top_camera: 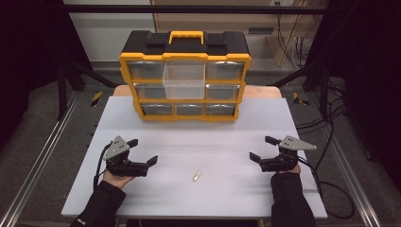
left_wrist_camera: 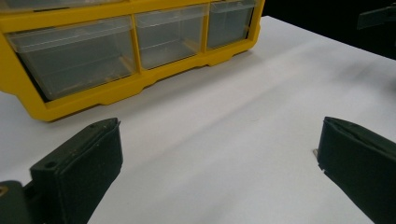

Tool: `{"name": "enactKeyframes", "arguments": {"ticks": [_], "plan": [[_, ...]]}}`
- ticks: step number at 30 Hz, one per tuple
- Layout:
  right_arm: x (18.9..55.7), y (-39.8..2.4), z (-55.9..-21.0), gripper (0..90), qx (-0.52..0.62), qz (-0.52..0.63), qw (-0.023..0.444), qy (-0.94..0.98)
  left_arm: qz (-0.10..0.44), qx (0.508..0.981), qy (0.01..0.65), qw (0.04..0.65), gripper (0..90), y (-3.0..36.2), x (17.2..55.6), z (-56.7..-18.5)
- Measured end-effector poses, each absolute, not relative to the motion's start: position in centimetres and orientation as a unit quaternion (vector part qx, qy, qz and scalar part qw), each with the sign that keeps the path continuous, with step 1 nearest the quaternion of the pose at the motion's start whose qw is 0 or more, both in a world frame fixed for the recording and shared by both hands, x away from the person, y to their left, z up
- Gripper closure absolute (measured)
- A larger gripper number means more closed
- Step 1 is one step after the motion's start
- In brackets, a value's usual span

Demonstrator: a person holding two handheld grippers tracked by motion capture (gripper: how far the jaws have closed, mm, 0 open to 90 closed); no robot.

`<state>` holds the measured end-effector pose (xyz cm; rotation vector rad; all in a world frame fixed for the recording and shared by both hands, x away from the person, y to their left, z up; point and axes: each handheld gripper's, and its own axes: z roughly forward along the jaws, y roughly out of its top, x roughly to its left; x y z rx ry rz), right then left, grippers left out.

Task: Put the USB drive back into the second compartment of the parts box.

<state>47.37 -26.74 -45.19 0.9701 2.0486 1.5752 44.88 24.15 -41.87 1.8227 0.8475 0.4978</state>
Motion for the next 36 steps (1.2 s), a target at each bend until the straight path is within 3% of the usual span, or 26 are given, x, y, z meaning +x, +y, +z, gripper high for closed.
{"name": "enactKeyframes", "arguments": {"ticks": [36], "plan": [[47.4, -26.8, -45.2, 2.0, 0.345, 0.562, 0.19, 0.728, 0.195, 0.788, 0.333, 0.48, 0.0, 17.7, 46.0, -41.0]]}}
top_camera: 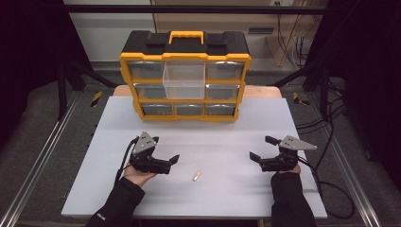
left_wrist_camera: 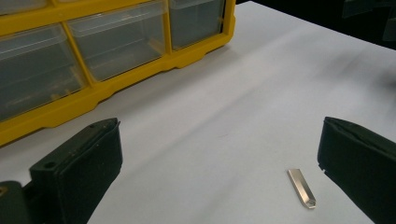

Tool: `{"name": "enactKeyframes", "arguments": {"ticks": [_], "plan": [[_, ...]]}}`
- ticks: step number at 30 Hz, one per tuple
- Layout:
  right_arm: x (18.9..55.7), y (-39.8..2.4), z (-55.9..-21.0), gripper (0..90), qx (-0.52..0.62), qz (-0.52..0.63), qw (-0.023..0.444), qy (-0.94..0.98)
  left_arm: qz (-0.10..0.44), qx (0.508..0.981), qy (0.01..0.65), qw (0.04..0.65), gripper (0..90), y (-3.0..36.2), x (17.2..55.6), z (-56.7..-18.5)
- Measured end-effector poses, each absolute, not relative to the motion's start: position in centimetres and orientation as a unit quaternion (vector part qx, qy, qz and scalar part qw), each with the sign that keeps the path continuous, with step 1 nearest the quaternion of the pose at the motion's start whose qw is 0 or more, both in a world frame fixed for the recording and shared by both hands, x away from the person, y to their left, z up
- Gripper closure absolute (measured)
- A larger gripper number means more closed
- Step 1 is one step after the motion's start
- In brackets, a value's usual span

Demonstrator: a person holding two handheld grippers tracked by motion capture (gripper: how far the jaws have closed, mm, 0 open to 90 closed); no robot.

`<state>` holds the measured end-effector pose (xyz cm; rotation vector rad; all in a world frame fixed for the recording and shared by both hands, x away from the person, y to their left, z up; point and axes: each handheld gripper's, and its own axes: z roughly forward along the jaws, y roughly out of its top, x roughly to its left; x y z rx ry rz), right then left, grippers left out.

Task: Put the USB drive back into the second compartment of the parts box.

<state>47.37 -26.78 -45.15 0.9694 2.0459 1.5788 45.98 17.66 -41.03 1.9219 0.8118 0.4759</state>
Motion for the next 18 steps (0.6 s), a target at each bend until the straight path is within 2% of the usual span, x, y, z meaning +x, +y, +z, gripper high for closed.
{"name": "enactKeyframes", "arguments": {"ticks": [18], "plan": [[47.4, -26.8, -45.2, 2.0, 0.345, 0.561, 0.19, 0.728, 0.172, 0.811, 0.316, 0.462, 0.0, 14.3, 46.1, -41.8]]}}
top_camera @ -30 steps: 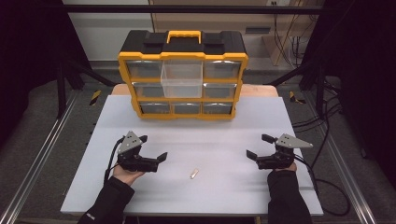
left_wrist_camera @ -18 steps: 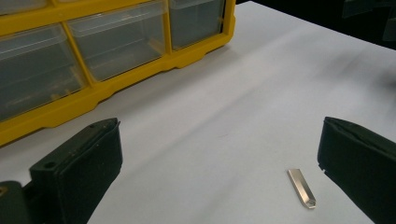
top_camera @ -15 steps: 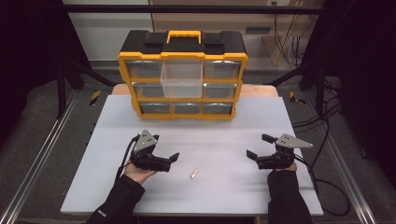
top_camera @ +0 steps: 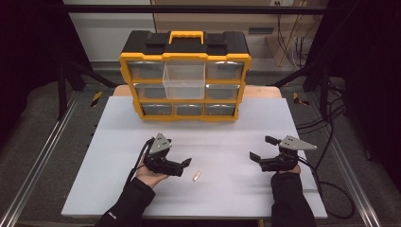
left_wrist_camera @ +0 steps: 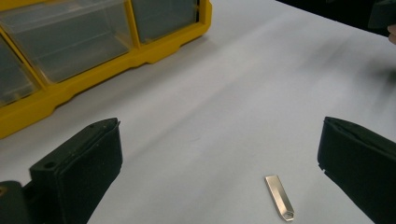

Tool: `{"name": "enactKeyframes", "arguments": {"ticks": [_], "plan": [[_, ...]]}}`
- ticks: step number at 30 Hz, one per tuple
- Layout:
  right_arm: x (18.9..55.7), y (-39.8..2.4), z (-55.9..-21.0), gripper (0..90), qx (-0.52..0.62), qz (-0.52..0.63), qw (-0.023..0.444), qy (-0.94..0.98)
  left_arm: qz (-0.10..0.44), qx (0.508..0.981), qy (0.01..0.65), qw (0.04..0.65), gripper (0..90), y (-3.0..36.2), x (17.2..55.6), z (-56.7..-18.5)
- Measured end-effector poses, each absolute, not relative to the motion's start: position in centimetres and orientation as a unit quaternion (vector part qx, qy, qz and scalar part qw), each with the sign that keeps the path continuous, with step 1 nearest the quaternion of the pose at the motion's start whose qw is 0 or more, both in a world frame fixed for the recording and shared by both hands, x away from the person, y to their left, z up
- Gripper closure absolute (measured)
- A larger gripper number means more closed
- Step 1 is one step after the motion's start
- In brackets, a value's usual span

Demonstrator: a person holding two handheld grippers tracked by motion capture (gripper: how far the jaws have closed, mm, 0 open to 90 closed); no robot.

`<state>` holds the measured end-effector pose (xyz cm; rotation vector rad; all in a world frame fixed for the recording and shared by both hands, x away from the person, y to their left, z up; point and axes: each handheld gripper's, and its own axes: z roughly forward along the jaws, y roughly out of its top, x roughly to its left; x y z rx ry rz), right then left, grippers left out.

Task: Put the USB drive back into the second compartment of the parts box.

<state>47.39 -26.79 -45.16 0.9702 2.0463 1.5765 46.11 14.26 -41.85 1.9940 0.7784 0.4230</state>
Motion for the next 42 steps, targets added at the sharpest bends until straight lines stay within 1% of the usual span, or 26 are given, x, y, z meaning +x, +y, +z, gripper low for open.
{"name": "enactKeyframes", "arguments": {"ticks": [16, 31, 38, 42], "plan": [[47.4, -26.8, -45.1, 2.0, 0.344, 0.562, 0.19, 0.728, 0.143, 0.835, 0.315, 0.427, 0.0, 12.3, 45.9, -43.8], [47.4, -26.8, -45.1, 2.0, 0.344, 0.562, 0.19, 0.728, 0.124, 0.864, 0.313, 0.376, 1.3, 10.5, 45.8, -45.9], [47.4, -26.8, -45.1, 2.0, 0.343, 0.561, 0.19, 0.729, 0.105, 0.871, 0.314, 0.362, 7.3, 10.0, 45.8, -46.4], [47.4, -26.8, -45.1, 1.9, 0.343, 0.562, 0.19, 0.728, 0.094, 0.876, 0.314, 0.353, 15.8, 9.8, 45.8, -46.6]]}}
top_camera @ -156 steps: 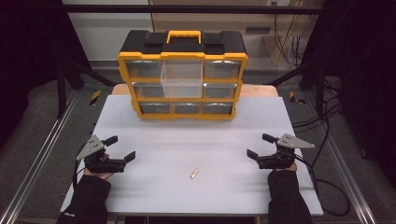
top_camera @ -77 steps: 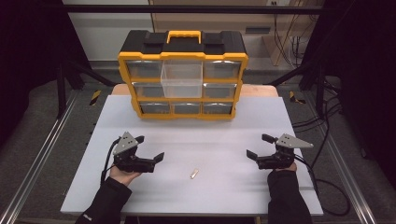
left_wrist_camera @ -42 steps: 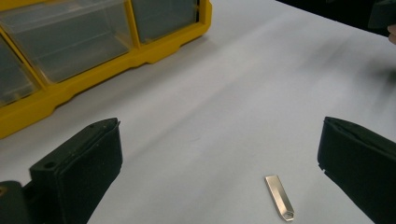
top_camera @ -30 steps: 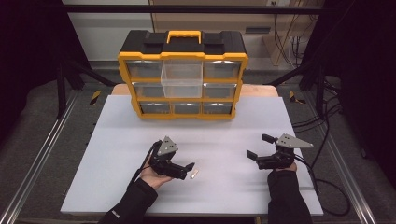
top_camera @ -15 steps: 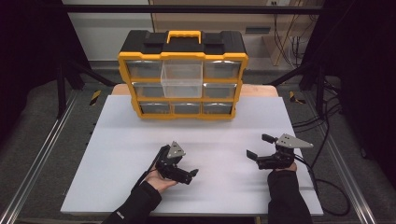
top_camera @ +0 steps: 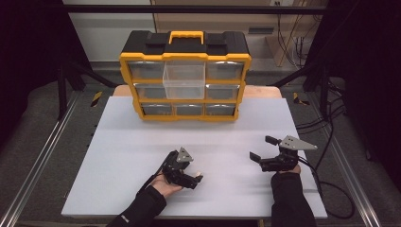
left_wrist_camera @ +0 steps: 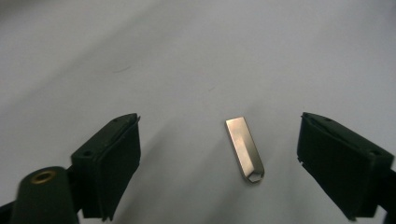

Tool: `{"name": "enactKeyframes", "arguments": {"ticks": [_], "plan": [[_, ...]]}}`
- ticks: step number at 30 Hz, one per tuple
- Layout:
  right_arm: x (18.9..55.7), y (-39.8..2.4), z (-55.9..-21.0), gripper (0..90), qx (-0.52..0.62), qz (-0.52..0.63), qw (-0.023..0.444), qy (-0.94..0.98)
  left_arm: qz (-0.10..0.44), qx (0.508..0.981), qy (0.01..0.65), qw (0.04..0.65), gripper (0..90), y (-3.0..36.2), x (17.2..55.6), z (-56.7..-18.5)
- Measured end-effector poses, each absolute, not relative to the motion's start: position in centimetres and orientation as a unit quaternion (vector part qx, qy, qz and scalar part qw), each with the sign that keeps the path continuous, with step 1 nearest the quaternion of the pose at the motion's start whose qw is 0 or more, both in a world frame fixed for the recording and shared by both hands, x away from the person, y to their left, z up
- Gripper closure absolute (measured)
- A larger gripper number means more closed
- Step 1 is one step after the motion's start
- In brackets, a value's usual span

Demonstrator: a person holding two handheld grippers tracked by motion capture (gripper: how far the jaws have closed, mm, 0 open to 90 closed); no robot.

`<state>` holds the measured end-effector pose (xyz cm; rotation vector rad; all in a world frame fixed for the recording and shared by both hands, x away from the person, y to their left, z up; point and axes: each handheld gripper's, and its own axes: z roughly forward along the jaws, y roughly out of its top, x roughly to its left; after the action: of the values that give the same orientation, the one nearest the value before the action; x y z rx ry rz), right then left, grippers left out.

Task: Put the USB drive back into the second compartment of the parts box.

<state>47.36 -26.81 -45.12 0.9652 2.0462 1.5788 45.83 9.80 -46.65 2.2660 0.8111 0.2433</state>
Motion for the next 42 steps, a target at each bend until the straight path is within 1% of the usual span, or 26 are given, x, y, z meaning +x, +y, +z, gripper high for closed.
{"name": "enactKeyframes", "arguments": {"ticks": [2, 9, 10, 12, 17, 24, 26, 42], "plan": [[47.4, -26.8, -45.1, 1.9, 0.343, 0.562, 0.19, 0.728, 0.088, 0.879, 0.312, 0.351, 21.6, 9.8, 45.8, -46.6], [47.4, -26.8, -45.1, 2.0, 0.343, 0.562, 0.191, 0.729, 0.082, 0.886, 0.305, 0.338, 32.8, 9.2, 45.6, -46.7], [47.4, -26.8, -45.1, 2.0, 0.343, 0.561, 0.19, 0.729, 0.084, 0.887, 0.305, 0.337, 37.0, 9.2, 45.6, -46.7], [47.4, -26.8, -45.1, 1.9, 0.343, 0.561, 0.19, 0.729, 0.084, 0.889, 0.304, 0.333, 37.8, 9.0, 45.5, -46.8], [47.4, -26.8, -45.1, 2.0, 0.342, 0.561, 0.19, 0.729, 0.079, 0.89, 0.304, 0.331, 47.3, 8.9, 45.5, -46.8], [47.4, -26.8, -45.1, 2.0, 0.343, 0.561, 0.19, 0.729, 0.075, 0.89, 0.309, 0.327, 57.6, 8.8, 45.5, -46.7], [47.4, -26.8, -45.1, 2.0, 0.342, 0.561, 0.19, 0.729, 0.074, 0.889, 0.311, 0.326, 61.8, 8.8, 45.5, -46.7], [47.4, -26.8, -45.1, 1.9, 0.343, 0.561, 0.189, 0.729, 0.078, 0.892, 0.313, 0.315, 74.9, 8.3, 45.2, -46.6]]}}
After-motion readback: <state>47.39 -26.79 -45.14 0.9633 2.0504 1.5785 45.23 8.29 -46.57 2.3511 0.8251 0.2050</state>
